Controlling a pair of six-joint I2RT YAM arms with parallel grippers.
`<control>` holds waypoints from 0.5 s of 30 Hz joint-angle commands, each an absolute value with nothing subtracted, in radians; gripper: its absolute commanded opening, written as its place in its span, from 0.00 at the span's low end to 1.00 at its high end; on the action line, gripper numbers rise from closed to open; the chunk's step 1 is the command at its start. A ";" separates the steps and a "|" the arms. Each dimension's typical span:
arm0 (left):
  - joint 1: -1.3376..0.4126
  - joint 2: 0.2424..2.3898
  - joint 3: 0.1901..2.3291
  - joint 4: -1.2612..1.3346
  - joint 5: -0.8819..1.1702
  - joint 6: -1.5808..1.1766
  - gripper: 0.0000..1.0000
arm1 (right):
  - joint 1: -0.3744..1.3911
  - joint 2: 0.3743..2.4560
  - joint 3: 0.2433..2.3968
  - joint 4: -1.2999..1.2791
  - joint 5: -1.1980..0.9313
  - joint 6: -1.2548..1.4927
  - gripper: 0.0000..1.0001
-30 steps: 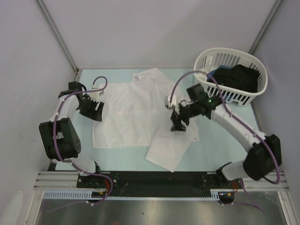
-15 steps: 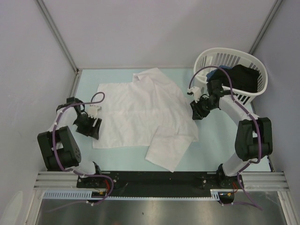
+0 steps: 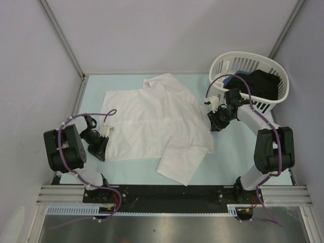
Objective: Fold and stack the long sleeve shirts
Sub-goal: Flatten the shirt out
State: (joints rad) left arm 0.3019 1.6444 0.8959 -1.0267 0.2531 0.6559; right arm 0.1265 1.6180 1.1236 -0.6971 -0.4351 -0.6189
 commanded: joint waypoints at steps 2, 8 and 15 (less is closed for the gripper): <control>0.325 1.620 0.917 -1.051 0.154 0.696 0.01 | 0.104 1.612 1.167 -0.654 -0.379 -0.595 0.39; 0.387 1.578 0.913 -1.051 0.006 0.784 0.00 | 0.098 1.658 1.190 -0.611 -0.388 -0.537 0.49; 0.388 1.578 0.907 -0.982 -0.116 0.805 0.00 | 0.118 1.758 1.235 -0.584 -0.460 -0.453 0.51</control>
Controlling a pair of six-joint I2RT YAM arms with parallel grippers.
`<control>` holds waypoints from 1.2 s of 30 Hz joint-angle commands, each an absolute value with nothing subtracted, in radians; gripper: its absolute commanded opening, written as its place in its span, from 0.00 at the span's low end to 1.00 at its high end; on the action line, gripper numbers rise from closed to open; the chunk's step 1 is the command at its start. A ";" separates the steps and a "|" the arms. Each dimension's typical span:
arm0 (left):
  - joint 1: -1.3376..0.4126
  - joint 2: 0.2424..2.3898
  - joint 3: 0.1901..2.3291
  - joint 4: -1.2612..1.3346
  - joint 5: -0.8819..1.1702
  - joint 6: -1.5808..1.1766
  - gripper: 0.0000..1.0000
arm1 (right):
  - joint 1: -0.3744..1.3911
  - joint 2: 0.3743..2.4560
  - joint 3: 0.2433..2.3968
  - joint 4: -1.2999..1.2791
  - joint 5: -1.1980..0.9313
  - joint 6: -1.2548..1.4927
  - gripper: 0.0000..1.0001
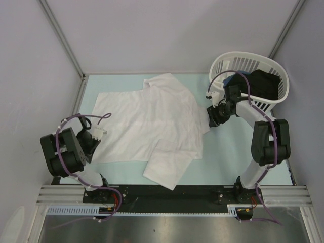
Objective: Fold and stack the long sleeve shirts
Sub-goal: Flatten the shirt out
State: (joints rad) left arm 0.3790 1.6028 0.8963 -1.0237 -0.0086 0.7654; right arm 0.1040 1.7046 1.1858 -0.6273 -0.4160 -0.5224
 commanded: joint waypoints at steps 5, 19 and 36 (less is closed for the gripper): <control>0.387 1.591 0.911 -0.985 -0.095 0.788 0.00 | 0.138 1.819 1.249 -0.574 -0.492 -0.414 0.51; 0.388 1.526 0.844 -1.003 -0.069 0.815 0.00 | 0.081 1.810 1.227 -0.669 -0.489 -0.431 0.00; 0.388 1.350 0.739 -1.123 -0.042 0.888 0.20 | 0.078 1.707 1.256 -0.957 -0.414 -0.704 0.34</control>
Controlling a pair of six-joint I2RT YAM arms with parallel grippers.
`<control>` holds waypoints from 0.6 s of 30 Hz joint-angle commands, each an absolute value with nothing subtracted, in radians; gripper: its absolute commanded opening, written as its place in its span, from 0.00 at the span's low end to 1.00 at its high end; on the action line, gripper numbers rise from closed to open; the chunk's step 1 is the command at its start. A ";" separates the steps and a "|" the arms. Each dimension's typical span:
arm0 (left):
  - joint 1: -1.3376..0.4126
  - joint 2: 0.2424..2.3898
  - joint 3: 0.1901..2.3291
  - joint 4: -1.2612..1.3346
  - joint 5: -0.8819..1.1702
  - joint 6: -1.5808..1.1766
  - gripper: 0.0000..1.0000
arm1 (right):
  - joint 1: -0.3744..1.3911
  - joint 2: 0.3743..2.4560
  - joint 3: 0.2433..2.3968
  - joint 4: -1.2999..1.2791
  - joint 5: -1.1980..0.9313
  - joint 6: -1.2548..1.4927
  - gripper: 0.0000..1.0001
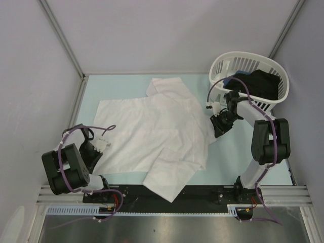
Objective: Fold and stack the long sleeve shirts
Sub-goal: Flatten the shirt out, then fold the shirt
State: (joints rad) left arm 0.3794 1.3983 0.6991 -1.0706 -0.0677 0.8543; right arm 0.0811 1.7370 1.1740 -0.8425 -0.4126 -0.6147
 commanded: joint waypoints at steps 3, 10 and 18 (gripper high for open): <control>0.388 1.315 0.935 -1.179 0.110 0.887 0.48 | 0.069 1.691 1.378 -0.959 -0.478 -0.684 0.57; 0.382 1.347 1.320 -1.113 0.458 0.770 0.99 | 0.113 1.773 1.670 -0.767 -0.600 -0.490 0.74; 0.318 1.544 1.489 -0.524 0.548 0.430 0.99 | 0.158 2.040 1.937 -0.377 -0.612 -0.169 0.84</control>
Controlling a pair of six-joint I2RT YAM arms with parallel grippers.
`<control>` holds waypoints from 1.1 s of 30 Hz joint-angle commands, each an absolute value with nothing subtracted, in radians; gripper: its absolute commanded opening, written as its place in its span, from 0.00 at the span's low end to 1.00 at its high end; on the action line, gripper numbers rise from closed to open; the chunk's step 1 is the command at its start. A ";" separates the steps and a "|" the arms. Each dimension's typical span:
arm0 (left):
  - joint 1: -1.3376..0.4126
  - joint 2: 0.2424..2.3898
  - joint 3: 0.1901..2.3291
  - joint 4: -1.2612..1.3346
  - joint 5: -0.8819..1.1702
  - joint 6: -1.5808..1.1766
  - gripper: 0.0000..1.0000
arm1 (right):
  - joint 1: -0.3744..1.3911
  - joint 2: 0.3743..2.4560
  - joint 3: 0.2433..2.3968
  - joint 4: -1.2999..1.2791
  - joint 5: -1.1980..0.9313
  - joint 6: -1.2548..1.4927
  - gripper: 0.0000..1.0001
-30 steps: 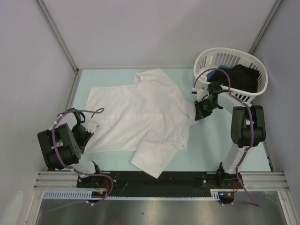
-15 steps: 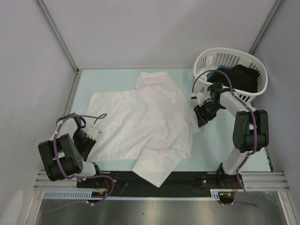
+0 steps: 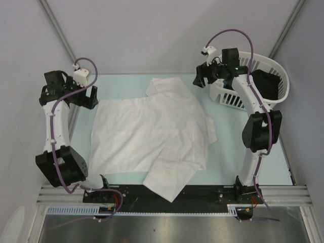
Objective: Fold and stack the long sleeve shirts
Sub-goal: Fold the shirt
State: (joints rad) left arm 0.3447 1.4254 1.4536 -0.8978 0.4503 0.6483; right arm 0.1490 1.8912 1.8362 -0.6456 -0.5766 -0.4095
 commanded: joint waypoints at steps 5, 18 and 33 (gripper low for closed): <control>0.302 1.762 1.644 -0.489 0.609 0.411 0.99 | 0.147 2.288 2.212 -0.248 -0.702 0.013 0.81; 0.196 1.943 1.687 -0.514 0.210 0.463 0.99 | 0.250 2.645 2.395 -0.127 -0.384 -0.040 0.69; 0.192 2.000 1.729 -0.610 0.170 0.492 0.99 | 0.276 2.747 2.496 -0.161 -0.253 -0.103 0.59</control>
State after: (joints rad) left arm 0.1921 1.9762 1.6741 -0.5701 0.1917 0.4728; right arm 0.2676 2.7476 2.4210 -0.1680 -0.3050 -0.0795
